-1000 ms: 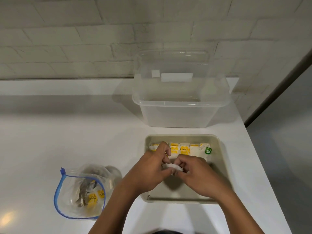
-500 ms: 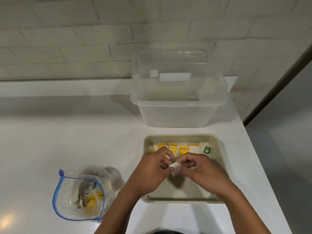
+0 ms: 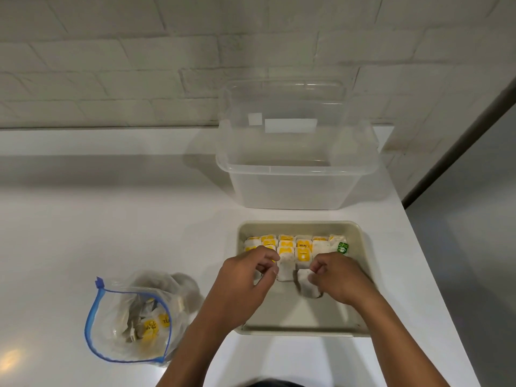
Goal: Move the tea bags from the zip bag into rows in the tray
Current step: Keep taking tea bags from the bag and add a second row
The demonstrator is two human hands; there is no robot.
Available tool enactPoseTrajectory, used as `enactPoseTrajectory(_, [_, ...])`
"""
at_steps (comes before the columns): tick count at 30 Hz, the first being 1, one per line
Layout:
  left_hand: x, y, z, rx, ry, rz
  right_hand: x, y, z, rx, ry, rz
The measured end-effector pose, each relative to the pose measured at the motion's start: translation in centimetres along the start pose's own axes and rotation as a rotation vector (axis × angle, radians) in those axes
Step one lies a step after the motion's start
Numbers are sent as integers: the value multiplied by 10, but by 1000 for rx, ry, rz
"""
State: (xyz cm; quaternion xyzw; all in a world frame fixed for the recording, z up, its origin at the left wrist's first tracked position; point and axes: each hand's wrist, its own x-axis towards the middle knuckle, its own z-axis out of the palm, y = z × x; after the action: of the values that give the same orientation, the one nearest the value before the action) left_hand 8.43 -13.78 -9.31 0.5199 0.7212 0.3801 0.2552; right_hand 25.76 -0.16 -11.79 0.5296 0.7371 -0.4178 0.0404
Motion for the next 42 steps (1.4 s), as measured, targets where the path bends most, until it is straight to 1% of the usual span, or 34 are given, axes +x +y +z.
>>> enactPoseTrajectory(2, [-2, 0, -1, -24, 13, -8, 8, -2, 3, 28, 17, 11])
enactPoseTrajectory(7, [-3, -2, -2, -53, -1, -19, 23, -3, 13, 68, 156, 11])
enactPoseTrajectory(12, [-1, -1, -4, -49, -3, -15, 30, 0, 21, 127, 233, 17])
enactPoseTrajectory(19, [-2, -2, -4, -48, -8, -5, 26, 0, 20, 133, 228, 32])
enactPoseTrajectory(26, [-2, -2, -4, -53, -3, -5, 8, 1, 11, -132, 362, -29])
enactPoseTrajectory(28, [-2, -2, -4, -56, -2, -8, 4, -1, 11, -161, 326, -9])
enactPoseTrajectory(31, [-1, -1, -4, -57, -5, -5, 3, -2, 16, -120, 243, 23])
enactPoseTrajectory(34, [-2, -2, -4, -57, -13, -8, 1, -3, 22, -101, 194, 35])
enactPoseTrajectory(37, [-2, -2, -4, -55, -17, -14, 2, -1, 25, -97, 187, 29])
enactPoseTrajectory(42, [-2, 0, -5, -51, -21, -17, 1, -2, 25, -160, 195, -3])
